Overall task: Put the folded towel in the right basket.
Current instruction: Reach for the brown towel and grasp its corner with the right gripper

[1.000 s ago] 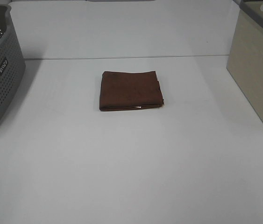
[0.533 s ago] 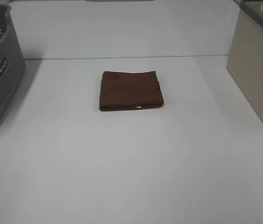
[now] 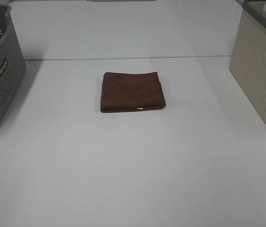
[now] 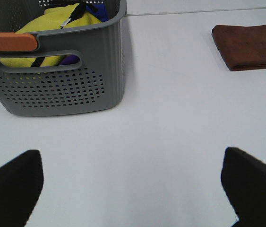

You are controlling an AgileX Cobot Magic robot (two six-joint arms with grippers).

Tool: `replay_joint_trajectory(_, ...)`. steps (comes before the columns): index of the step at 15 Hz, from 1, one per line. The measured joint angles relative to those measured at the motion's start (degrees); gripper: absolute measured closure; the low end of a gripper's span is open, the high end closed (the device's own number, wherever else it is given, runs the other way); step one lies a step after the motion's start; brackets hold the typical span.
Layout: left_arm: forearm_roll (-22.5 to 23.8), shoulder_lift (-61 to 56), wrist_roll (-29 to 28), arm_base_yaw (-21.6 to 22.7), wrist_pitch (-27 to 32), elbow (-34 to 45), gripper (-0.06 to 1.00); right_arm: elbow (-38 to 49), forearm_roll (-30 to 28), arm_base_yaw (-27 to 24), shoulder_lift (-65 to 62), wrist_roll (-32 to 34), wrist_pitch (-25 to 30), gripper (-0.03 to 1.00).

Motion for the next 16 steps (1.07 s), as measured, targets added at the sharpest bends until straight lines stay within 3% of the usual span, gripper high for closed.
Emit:
replay_joint_trajectory(13, 0.00, 0.00, 0.00, 0.00, 0.00, 0.00, -0.03, -0.11, 0.00, 0.00, 0.57, 0.63, -0.34, 0.21)
replay_joint_trajectory(16, 0.00, 0.00, 0.00, 0.00, 0.00, 0.00, -0.03, -4.70, 1.26, 0.00, 10.54, 1.09, -4.07, 0.24)
